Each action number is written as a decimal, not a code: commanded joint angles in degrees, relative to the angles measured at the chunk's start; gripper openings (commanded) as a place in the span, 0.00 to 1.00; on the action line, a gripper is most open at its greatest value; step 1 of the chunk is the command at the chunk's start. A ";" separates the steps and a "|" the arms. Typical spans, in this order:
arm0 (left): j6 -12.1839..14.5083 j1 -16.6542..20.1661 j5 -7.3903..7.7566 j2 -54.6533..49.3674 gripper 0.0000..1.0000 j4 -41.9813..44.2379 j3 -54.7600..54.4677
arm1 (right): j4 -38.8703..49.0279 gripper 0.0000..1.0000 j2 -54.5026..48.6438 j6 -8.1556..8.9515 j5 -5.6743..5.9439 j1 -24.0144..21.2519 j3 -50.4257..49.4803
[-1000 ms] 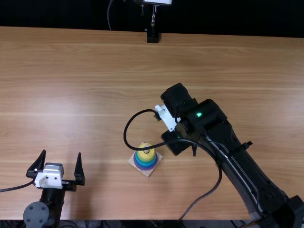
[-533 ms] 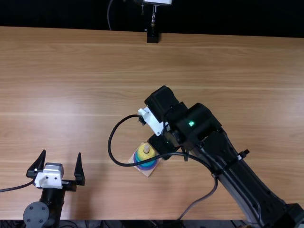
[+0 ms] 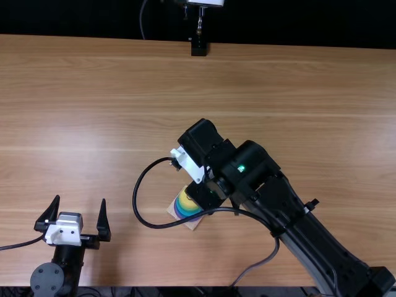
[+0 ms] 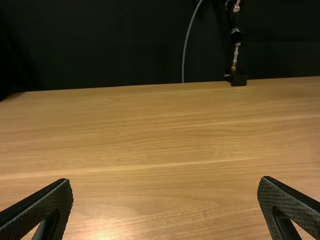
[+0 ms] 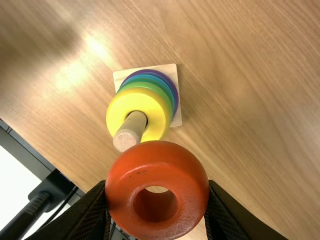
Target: Build the Hanoi tower: stack the rings onto the peg from bottom to top in this color order: purple, dark blue, light blue, dark green, light green, yellow, orange.
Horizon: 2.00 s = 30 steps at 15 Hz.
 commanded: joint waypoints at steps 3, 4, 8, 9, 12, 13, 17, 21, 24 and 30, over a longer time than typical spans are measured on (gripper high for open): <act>0.43 0.48 0.12 -0.73 1.00 -0.17 -1.37 | 0.11 0.00 -1.17 0.32 -0.91 2.34 1.94; 0.43 0.48 0.12 -0.73 1.00 -0.17 -1.37 | 0.21 0.00 -1.17 0.32 -0.91 2.52 1.94; 0.43 0.48 0.12 -0.73 1.00 -0.17 -1.37 | 0.42 0.00 -1.09 0.42 -0.91 2.43 1.94; 0.43 0.48 0.12 -0.73 1.00 -0.17 -1.37 | 0.42 0.00 -1.09 0.42 -0.91 2.43 1.94; 0.43 0.48 0.12 -0.73 1.00 -0.17 -1.37 | 1.37 0.00 -1.17 0.42 -0.91 2.34 1.94; 0.43 0.48 0.12 -0.73 1.00 -0.17 -1.37 | 2.11 0.00 -1.17 0.42 -0.91 2.34 1.94; 0.43 0.48 0.12 -0.73 1.00 -0.17 -1.37 | 2.43 0.00 -1.17 0.32 -0.91 2.25 1.85; 0.43 0.48 0.12 -0.73 1.00 -0.17 -1.37 | 2.53 0.00 -1.09 0.42 -0.91 2.25 1.85; 0.43 0.48 0.12 -0.73 1.00 -0.17 -1.37 | 2.53 0.00 -0.91 0.42 -1.02 2.17 1.68; 0.43 0.48 0.12 -0.73 1.00 -0.17 -1.37 | 2.53 0.00 -0.82 0.42 -1.02 2.17 1.41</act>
